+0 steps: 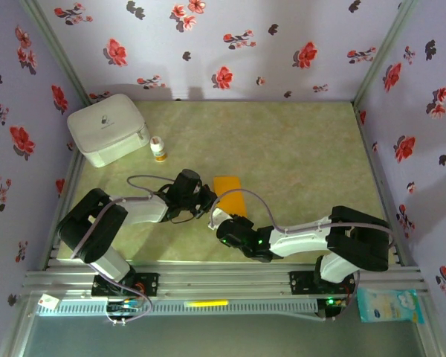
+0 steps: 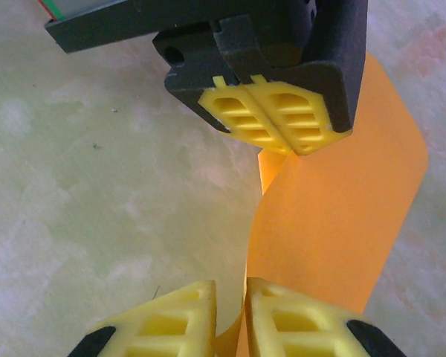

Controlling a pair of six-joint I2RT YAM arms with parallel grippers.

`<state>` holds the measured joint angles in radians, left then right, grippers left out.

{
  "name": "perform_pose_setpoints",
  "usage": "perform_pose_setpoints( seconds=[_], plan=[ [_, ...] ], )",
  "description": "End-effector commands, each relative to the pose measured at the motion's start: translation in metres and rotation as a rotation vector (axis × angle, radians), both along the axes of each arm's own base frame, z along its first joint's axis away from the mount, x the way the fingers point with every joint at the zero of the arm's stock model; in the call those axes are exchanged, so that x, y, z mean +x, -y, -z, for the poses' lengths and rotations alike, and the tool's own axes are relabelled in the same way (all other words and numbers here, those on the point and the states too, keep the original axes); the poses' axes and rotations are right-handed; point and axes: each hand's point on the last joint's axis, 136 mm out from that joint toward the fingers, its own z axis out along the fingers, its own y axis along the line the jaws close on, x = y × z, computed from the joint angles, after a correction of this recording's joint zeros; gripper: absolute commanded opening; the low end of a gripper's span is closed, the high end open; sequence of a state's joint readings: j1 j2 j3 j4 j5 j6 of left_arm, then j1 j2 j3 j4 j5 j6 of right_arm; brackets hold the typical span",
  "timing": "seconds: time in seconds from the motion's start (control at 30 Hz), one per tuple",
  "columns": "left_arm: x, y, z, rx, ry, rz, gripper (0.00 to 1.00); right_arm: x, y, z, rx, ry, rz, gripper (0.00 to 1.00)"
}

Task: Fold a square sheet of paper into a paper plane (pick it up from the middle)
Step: Third fold the triangle at the center of the table.

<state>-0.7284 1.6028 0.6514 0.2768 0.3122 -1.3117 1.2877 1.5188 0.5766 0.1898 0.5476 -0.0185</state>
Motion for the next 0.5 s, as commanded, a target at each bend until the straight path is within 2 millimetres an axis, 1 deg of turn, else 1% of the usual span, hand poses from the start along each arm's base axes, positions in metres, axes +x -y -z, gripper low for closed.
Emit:
perform_pose_setpoints(
  seconds=[0.0,0.27,0.33,0.37,0.47],
  plan=[
    [-0.002,0.003,-0.007,-0.024,0.005,0.004,0.00,0.002,0.001,-0.006,0.012,0.019,0.024,0.13],
    [-0.003,0.002,-0.009,-0.014,0.012,0.013,0.01,0.006,0.006,-0.007,0.014,0.032,0.060,0.00],
    [-0.002,-0.003,-0.011,0.010,0.019,0.006,0.08,0.005,0.005,-0.006,0.017,0.026,0.057,0.00],
    [-0.002,-0.005,-0.012,0.022,0.025,0.001,0.10,0.005,0.004,-0.006,0.020,0.023,0.056,0.00],
    [-0.001,-0.018,-0.017,0.077,0.049,-0.013,0.19,0.003,0.002,-0.006,0.040,-0.001,0.048,0.00]
  ],
)
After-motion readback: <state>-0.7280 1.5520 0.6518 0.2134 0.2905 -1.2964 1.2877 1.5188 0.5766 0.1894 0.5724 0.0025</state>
